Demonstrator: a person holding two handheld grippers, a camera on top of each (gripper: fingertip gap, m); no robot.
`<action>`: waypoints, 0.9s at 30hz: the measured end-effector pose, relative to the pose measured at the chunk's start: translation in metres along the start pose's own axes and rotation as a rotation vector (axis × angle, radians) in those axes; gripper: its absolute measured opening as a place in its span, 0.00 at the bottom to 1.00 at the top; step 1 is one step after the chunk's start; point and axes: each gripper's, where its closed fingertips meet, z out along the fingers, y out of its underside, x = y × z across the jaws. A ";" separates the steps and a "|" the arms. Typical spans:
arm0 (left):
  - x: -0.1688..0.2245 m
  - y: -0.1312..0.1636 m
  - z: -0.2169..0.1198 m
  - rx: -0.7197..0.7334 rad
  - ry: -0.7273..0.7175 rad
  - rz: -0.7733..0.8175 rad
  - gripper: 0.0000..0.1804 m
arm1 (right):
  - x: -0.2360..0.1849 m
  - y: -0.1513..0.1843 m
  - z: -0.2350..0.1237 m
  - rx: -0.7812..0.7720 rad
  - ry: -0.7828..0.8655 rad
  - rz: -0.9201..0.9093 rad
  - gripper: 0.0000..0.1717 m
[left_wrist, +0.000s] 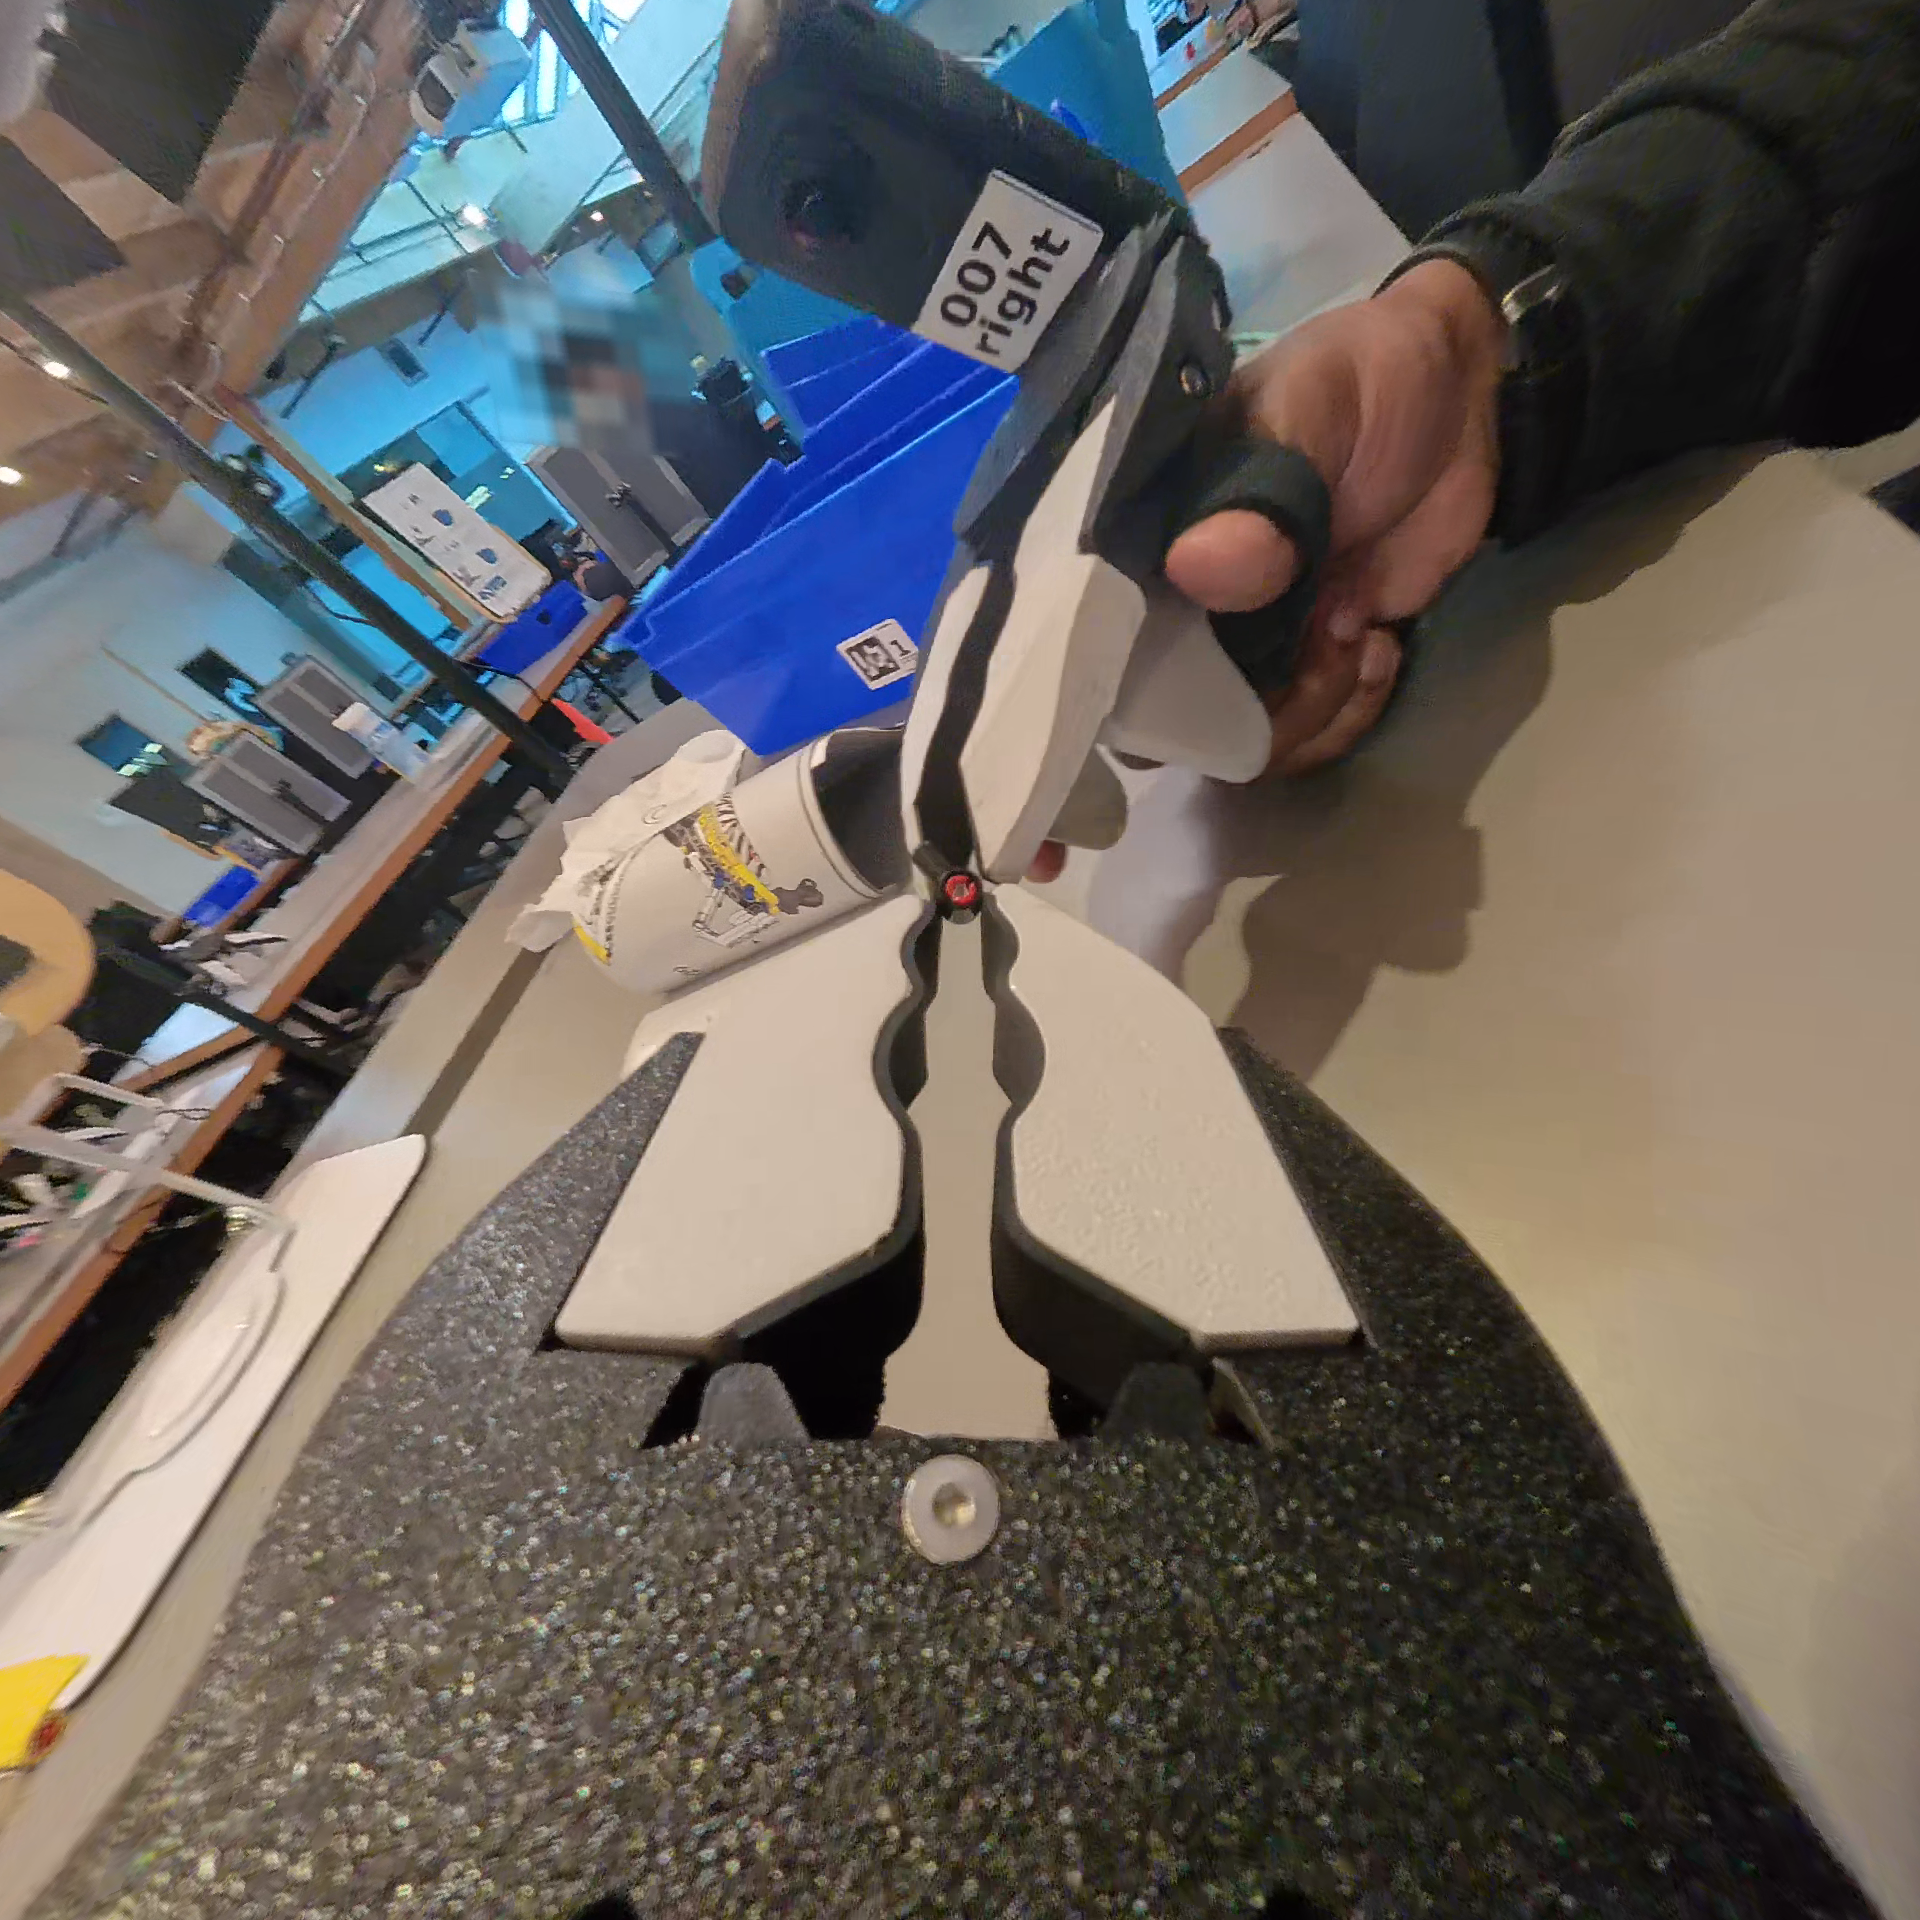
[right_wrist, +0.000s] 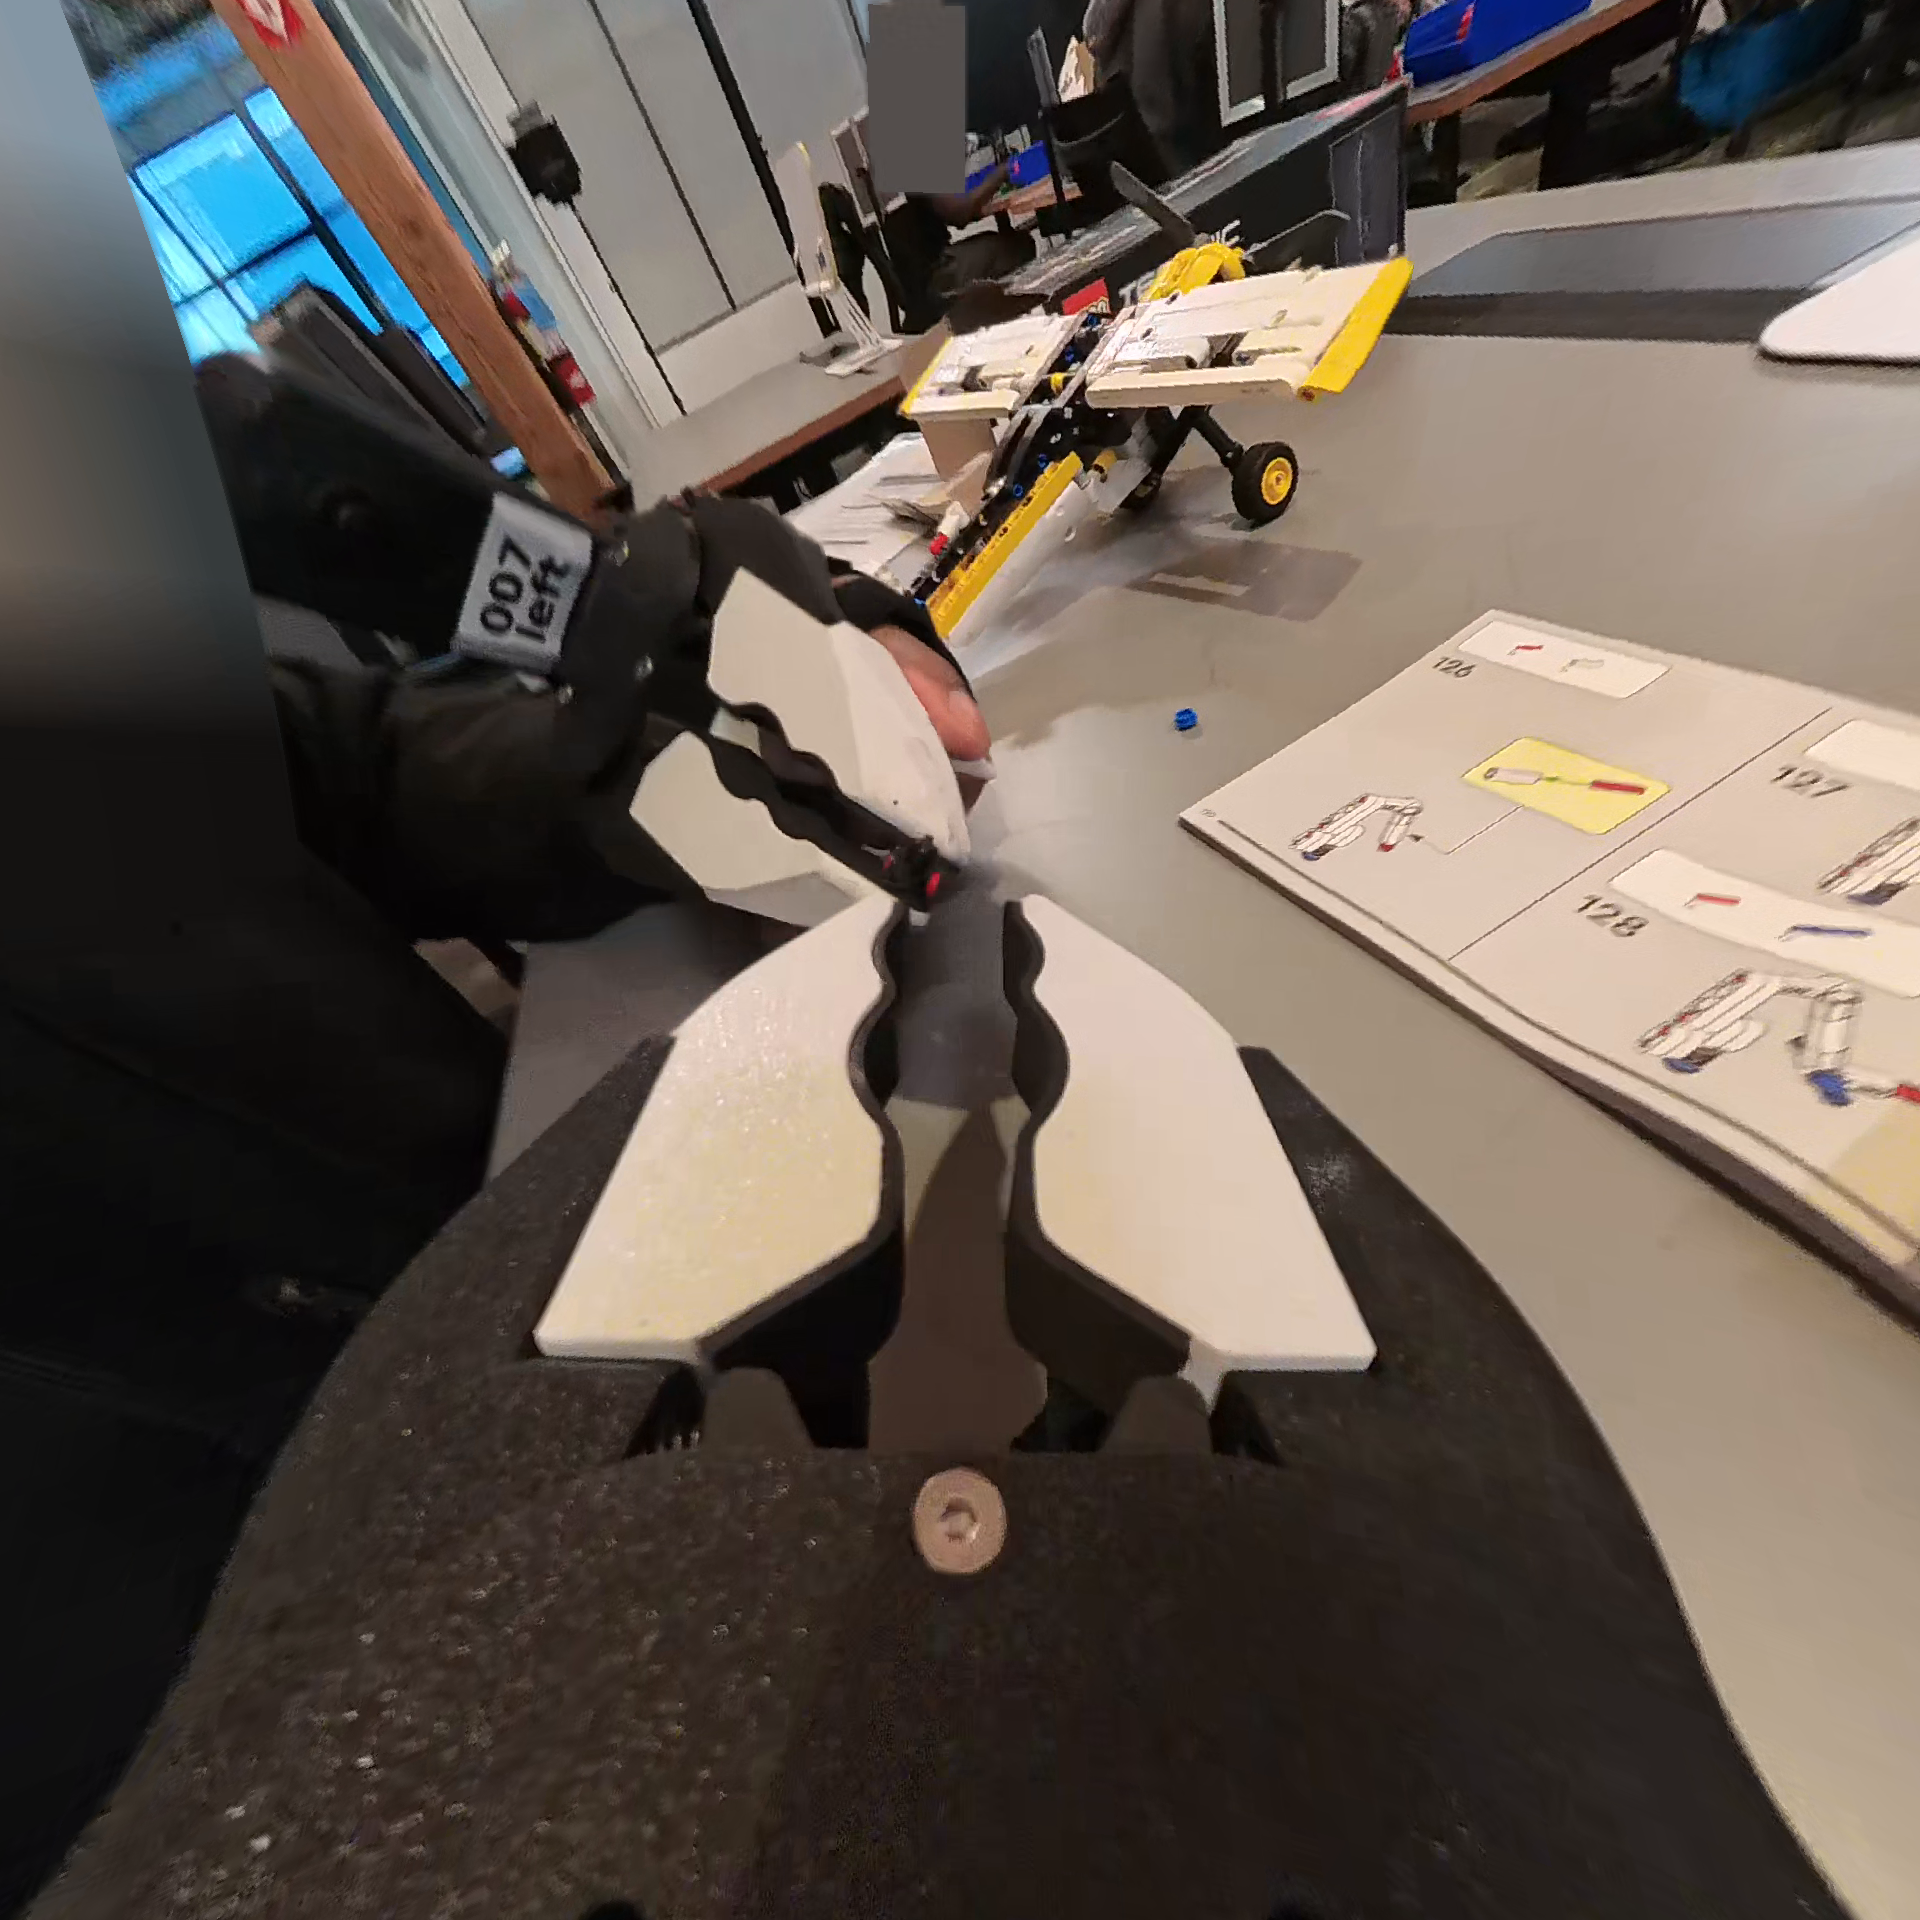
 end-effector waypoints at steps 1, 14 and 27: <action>0.002 0.000 0.000 0.004 0.021 -0.018 0.04 | 0.001 0.001 -0.001 -0.009 0.007 -0.044 0.10; 0.000 -0.015 -0.014 0.184 0.358 -0.682 0.04 | -0.008 -0.014 0.004 -0.010 -0.091 -0.487 0.11; -0.050 -0.019 -0.027 0.505 0.363 -1.304 0.04 | -0.004 -0.053 0.024 0.175 0.244 -0.777 0.08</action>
